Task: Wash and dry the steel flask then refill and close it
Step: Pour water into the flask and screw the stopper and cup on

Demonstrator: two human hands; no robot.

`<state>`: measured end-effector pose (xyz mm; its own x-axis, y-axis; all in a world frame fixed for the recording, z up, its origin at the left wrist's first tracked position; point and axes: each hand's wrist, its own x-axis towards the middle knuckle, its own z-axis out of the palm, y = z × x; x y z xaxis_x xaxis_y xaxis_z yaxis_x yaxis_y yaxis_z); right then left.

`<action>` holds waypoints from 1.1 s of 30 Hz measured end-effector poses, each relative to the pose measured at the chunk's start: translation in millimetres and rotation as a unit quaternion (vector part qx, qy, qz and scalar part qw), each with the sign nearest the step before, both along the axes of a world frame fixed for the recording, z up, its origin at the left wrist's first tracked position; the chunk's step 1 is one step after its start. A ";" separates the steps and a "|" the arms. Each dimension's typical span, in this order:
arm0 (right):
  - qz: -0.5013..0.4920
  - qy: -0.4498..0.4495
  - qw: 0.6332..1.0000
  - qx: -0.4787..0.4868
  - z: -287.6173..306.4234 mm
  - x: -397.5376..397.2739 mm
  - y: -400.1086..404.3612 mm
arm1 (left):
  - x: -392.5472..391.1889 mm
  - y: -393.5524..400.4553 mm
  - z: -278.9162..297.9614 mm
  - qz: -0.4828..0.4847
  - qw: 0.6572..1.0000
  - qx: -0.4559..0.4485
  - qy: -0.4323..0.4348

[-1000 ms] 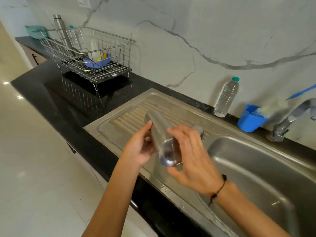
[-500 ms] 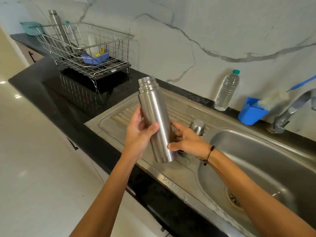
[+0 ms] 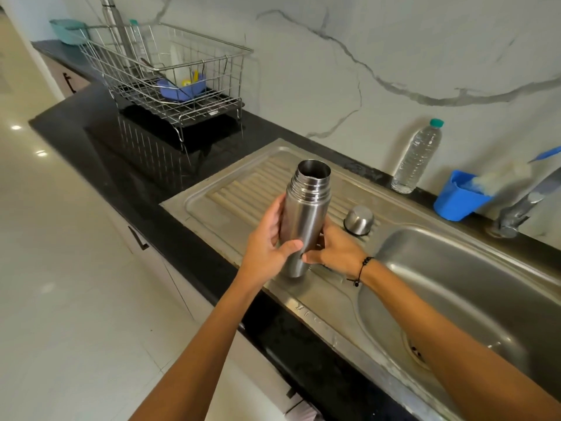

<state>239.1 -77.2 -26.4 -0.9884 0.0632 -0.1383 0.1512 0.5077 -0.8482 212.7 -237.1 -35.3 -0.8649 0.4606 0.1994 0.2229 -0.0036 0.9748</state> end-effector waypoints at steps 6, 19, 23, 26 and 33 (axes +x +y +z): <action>-0.006 -0.001 0.998 0.057 -6.3 0.5 0.1 | -4.2 -1.2 -7.2 -0.015 1.000 -0.019 -0.017; 0.001 -0.021 0.998 0.062 -13.5 5.0 4.9 | -9.6 1.1 -4.3 -0.046 0.980 -0.173 0.086; 0.004 -0.024 0.996 0.080 -14.1 7.2 9.5 | -8.8 2.2 1.1 -0.040 0.967 -0.224 0.112; 0.018 -0.027 0.993 0.116 -12.3 7.5 11.5 | -3.3 -0.2 12.2 -0.017 0.931 -0.328 0.161; 0.041 0.007 0.968 0.249 12.8 20.6 33.5 | 42.9 -10.0 62.5 0.208 0.795 -0.396 0.410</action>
<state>259.7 -43.7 -13.6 -0.9945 0.0391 -0.0972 0.0825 0.8636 -0.4974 255.6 -247.2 27.1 -0.7039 0.4308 0.5647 0.6064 0.7784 0.1620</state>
